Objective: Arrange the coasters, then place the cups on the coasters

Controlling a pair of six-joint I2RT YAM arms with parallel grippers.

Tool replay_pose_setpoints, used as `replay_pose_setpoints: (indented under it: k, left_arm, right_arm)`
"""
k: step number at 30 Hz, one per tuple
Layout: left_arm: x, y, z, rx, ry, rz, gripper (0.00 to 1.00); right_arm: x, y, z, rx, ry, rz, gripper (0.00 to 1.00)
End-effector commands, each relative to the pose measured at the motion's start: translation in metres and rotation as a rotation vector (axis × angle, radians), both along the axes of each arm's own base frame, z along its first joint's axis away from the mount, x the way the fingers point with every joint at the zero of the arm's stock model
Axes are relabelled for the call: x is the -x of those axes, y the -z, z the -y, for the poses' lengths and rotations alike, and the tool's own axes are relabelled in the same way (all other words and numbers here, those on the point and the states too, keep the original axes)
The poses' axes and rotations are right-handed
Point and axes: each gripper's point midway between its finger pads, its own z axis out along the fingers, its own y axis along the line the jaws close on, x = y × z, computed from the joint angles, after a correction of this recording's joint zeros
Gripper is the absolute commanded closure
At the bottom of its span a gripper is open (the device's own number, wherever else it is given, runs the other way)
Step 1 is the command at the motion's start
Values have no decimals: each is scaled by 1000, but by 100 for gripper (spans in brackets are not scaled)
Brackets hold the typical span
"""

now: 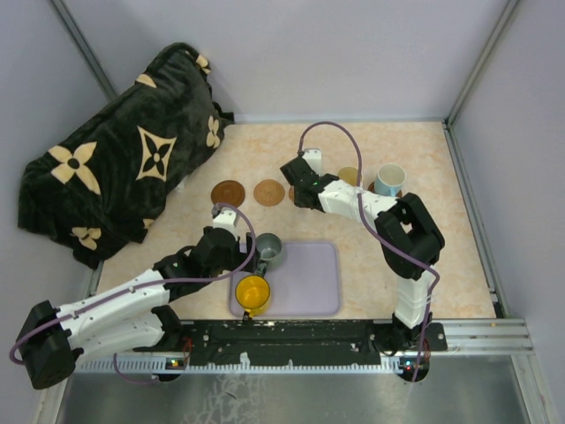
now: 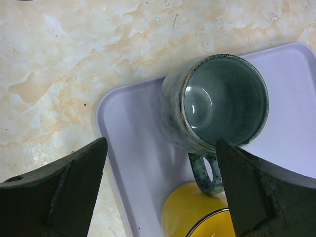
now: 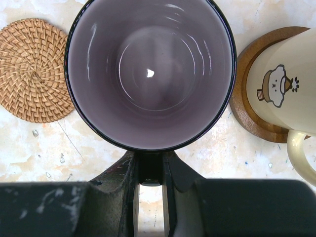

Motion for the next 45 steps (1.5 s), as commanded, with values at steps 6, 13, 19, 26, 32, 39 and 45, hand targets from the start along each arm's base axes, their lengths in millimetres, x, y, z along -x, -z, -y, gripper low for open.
replay_pose_setpoints:
  k: [6, 13, 19, 26, 32, 39, 45]
  left_arm:
    - [3, 6, 3, 3, 9, -18, 3]
    - [3, 7, 3, -1, 11, -19, 3]
    - [2, 7, 4, 0, 14, -21, 3]
    - [2, 6, 4, 0, 10, -21, 3]
    - [2, -1, 7, 19, 31, -4, 0]
    - [9, -2, 20, 15, 126, -24, 0]
    - [20, 3, 32, 51, 185, -83, 1]
  right_arm:
    - [-16, -41, -5, -80, 19, 100, 76]
    - [-15, -43, -7, -89, 11, 100, 63]
    - [-15, -47, -6, -91, 11, 108, 62]
    - [-8, -62, -2, -111, 17, 133, 61]
    - [6, -85, 4, -113, 18, 183, 58]
    - [37, -123, 14, -149, 3, 257, 53]
    - [62, -135, 33, -163, 15, 289, 51]
